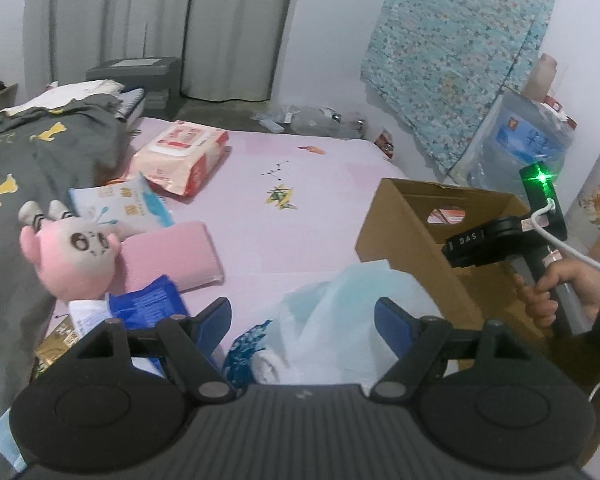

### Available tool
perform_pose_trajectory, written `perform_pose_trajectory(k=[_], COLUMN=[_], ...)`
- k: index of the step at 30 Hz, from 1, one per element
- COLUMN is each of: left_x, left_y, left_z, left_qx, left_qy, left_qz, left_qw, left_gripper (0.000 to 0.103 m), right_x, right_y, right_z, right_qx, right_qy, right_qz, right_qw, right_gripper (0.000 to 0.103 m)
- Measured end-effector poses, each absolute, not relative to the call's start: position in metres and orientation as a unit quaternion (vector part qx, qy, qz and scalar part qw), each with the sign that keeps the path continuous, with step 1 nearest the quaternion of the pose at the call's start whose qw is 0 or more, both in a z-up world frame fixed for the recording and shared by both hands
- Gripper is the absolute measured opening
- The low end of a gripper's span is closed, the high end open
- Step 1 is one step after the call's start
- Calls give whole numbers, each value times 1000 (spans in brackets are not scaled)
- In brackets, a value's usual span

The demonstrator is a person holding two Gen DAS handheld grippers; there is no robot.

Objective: Organize soft objects
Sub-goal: 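Carry the bandage box into the cardboard box and open the right tool, then reach the right tool to the white cotton-swab bag and grasp it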

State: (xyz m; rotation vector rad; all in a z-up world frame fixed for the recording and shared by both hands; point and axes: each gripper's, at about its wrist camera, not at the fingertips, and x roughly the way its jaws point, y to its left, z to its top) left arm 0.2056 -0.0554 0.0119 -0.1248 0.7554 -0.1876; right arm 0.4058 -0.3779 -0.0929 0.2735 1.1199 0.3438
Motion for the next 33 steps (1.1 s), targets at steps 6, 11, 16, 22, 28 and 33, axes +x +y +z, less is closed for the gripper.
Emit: perform_pose_trajectory(k=[6, 11, 16, 22, 28, 33], left_x=[196, 190, 196, 224, 278, 343], left_y=[-40, -22, -12, 14, 57, 90], left_z=[13, 17, 20, 21, 32, 20], left_qx=[-60, -72, -85, -98, -68, -79], left_qy=[350, 336, 329, 339, 362, 415], left_qz=[-67, -52, -47, -12, 11, 22], left_qw=[932, 938, 939, 935, 930, 906], left_gripper=[80, 80, 80, 76, 74, 60], right_x=[397, 383, 374, 389, 435, 495], right_y=[-382, -397, -377, -298, -206, -133], right_z=[-77, -35, 18, 48, 30, -7], right_qx=[108, 109, 111, 116, 139, 148], right_qy=[507, 458, 407, 421, 491, 535], right_qz=[147, 133, 175, 282, 332, 326], right_qw=[843, 872, 889, 854, 793, 765], right_gripper=[25, 28, 30, 35, 38, 42])
